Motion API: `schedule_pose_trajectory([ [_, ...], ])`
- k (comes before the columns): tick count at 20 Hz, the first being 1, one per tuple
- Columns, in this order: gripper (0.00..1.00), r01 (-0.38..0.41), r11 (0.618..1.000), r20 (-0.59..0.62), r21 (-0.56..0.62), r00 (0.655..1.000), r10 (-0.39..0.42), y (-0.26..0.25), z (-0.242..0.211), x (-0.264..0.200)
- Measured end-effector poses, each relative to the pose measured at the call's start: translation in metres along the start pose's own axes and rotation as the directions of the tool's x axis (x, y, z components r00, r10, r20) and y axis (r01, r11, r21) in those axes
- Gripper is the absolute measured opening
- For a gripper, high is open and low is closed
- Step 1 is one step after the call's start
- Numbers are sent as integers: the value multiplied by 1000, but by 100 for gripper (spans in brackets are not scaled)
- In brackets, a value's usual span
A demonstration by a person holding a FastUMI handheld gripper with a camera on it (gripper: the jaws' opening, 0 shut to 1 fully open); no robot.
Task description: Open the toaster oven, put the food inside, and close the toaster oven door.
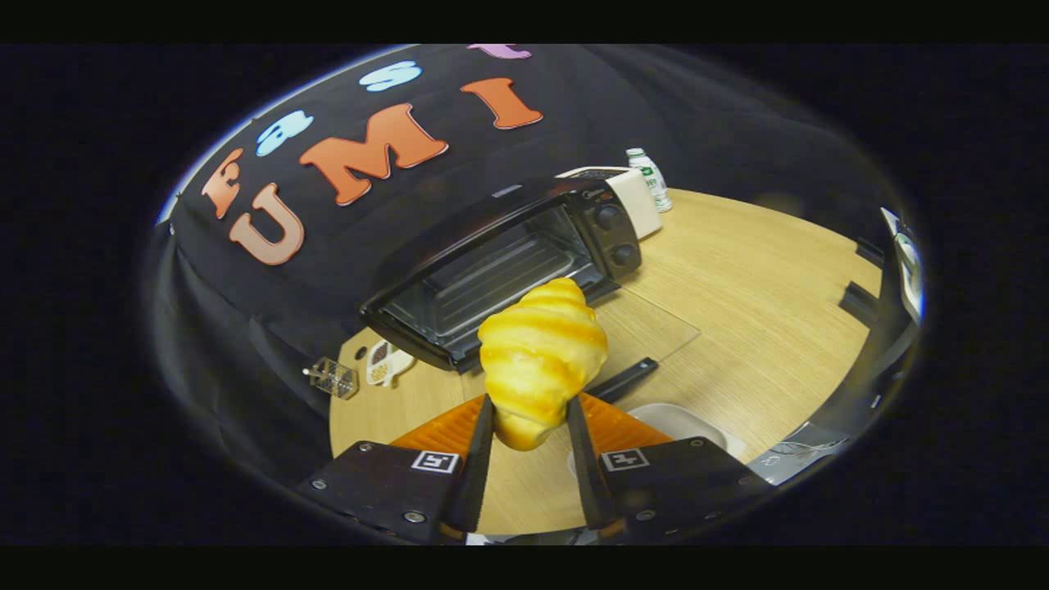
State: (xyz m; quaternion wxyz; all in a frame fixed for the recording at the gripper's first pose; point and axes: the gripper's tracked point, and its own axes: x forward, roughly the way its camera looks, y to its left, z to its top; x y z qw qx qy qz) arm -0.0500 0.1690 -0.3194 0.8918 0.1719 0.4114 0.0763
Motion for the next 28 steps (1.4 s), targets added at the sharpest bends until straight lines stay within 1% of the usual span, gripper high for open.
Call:
schedule_pose_trajectory([
  [4, 48, -113, 993, 49, 45, 993, 110, 25, 24, 33],
  [7, 48, -172, 978, 67, 120, 984, 164, 34, 35, 58],
  [10, 49, -185, 973, 96, 138, 980, 172, 32, 43, 83],
  [13, 49, -220, 956, 104, 194, 974, 203, 39, 49, 104],
  [18, 48, -255, 934, 118, 249, 965, 233, 53, 57, 137],
  [25, 49, -281, 906, 137, 316, 959, 250, 67, 60, 164],
  [26, 54, -281, 901, 133, 331, 959, 251, 67, 59, 167],
  [28, 60, -286, 892, 142, 350, 957, 251, 66, 62, 172],
])
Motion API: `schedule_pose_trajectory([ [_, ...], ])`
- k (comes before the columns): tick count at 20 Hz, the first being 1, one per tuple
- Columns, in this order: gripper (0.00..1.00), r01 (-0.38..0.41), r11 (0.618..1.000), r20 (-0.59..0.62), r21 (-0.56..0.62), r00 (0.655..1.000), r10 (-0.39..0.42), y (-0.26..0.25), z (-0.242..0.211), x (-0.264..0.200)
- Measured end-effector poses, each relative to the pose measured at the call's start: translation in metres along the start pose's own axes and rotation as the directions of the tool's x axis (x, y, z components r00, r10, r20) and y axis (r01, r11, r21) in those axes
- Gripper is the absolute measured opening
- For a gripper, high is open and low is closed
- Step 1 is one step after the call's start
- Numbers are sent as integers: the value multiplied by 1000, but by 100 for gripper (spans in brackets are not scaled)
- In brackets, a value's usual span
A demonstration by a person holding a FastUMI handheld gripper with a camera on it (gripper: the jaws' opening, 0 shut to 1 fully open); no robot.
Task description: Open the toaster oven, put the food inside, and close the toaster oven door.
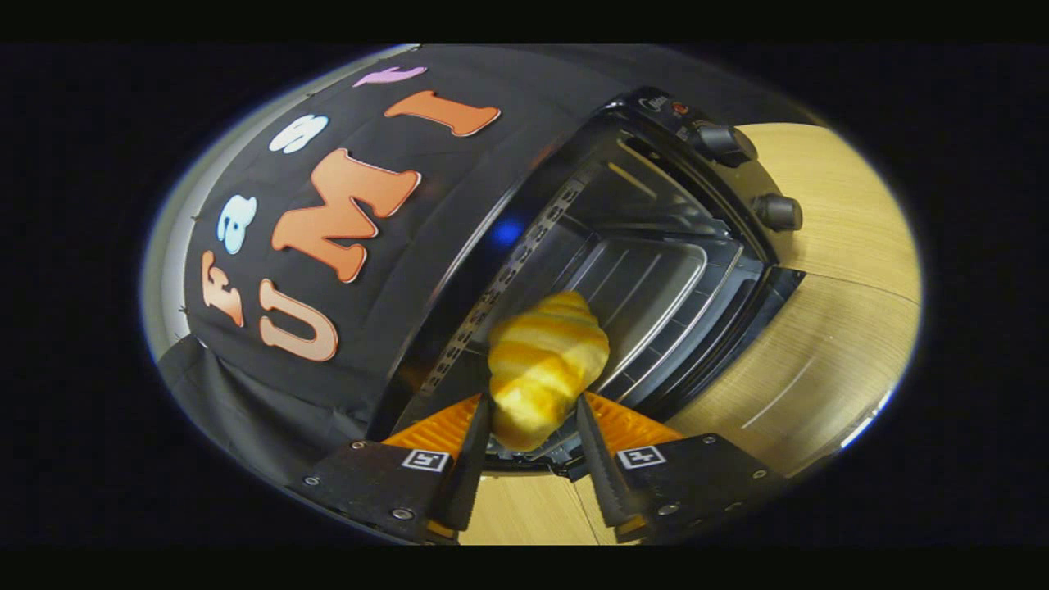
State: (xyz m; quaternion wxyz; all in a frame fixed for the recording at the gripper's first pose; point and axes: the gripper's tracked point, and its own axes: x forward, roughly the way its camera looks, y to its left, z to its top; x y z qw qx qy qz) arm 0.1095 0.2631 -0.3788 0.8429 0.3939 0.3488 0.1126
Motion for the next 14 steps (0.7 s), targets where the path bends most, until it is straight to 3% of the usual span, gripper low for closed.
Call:
schedule_pose_trajectory([
  [2, 64, -13, 1000, 4, 23, 1000, 13, 5, -1, 0],
  [4, 78, -18, 1000, 9, 12, 1000, 18, 8, -1, -9],
  [8, 95, -16, 999, -1, -28, 1000, 16, 6, -9, -39],
  [14, 97, 16, 987, 18, -159, 1000, -13, -4, -2, -93],
])
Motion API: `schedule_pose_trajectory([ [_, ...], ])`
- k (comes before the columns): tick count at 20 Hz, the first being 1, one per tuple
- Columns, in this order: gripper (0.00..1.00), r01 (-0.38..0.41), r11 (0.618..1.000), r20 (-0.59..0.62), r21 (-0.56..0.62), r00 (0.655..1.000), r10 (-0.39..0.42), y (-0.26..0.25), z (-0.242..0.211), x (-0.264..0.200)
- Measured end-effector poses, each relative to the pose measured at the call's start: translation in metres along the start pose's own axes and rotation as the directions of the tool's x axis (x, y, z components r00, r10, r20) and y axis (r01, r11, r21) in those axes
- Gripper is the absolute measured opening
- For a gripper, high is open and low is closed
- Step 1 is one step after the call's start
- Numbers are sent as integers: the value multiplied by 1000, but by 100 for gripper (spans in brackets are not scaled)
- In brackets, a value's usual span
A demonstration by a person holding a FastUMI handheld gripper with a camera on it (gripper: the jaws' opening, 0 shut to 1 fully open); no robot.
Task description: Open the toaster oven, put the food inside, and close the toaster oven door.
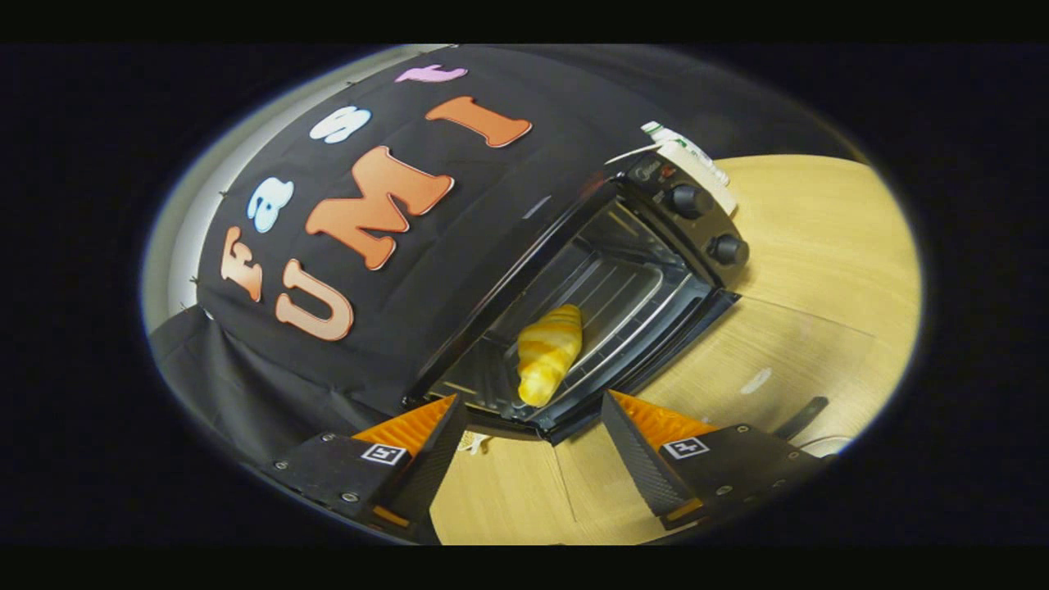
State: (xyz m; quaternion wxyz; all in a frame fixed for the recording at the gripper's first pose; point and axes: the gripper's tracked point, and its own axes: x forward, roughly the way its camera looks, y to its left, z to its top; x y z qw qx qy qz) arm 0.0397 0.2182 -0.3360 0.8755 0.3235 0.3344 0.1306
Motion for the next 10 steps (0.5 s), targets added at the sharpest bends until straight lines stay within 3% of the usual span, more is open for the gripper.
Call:
schedule_pose_trajectory([
  [6, 98, 51, 989, -29, -141, 998, -55, -27, -6, -44],
  [10, 98, 122, 939, -65, -322, 987, -150, -61, -20, -65],
])
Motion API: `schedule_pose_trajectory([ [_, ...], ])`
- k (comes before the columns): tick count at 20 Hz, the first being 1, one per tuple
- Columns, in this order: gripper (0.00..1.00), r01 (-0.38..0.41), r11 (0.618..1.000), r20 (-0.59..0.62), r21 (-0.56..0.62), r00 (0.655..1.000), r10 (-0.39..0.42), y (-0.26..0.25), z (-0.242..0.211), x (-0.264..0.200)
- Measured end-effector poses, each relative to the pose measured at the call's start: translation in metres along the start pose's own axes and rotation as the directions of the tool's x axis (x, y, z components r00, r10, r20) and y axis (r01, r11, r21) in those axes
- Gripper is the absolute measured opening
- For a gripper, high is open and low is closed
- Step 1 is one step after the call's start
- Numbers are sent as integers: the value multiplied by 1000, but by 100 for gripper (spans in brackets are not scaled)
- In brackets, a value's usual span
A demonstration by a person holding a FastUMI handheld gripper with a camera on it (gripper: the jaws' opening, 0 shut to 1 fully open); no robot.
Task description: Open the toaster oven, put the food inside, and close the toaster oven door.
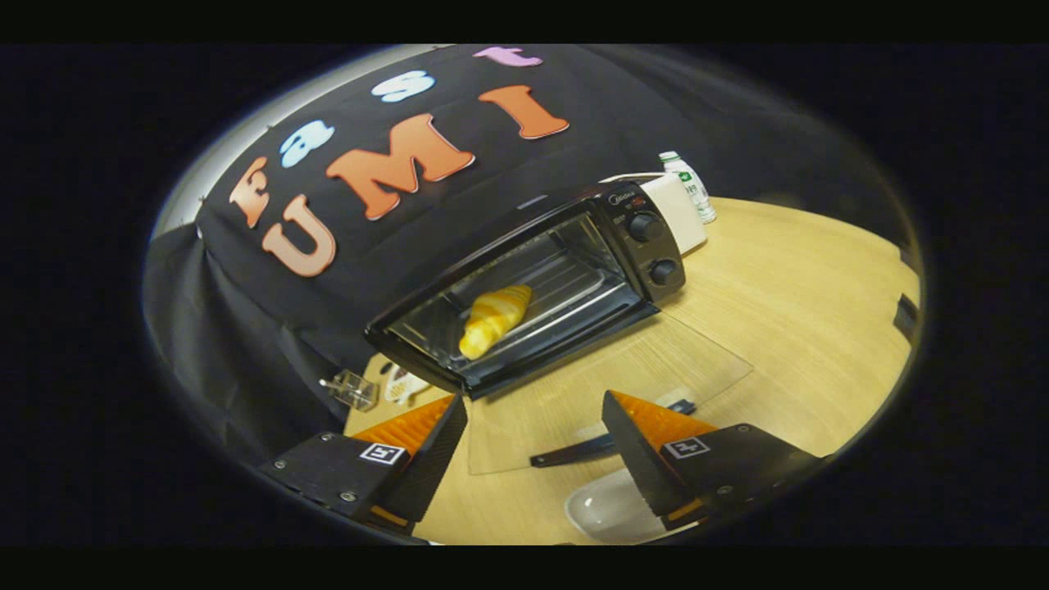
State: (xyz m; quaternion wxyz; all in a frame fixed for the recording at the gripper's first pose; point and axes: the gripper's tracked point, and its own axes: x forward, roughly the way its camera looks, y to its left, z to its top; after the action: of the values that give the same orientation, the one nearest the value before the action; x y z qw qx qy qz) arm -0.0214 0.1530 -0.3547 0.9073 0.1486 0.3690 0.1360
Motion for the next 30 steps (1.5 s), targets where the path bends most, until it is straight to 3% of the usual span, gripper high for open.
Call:
schedule_pose_trajectory([
  [3, 99, 59, 989, -36, -132, 997, -64, -20, -15, -6],
  [7, 98, 79, 960, -91, -269, 990, -107, -35, -36, -7],
  [16, 100, 115, 833, -138, -542, 965, -223, -61, -61, 6],
  [20, 100, 107, 818, -163, -564, 958, -237, -64, -69, 15],
  [25, 100, 86, 850, -150, -519, 970, -190, -54, -55, 8],
  [30, 100, 87, 886, -67, -455, 989, -132, -22, -5, 4],
])
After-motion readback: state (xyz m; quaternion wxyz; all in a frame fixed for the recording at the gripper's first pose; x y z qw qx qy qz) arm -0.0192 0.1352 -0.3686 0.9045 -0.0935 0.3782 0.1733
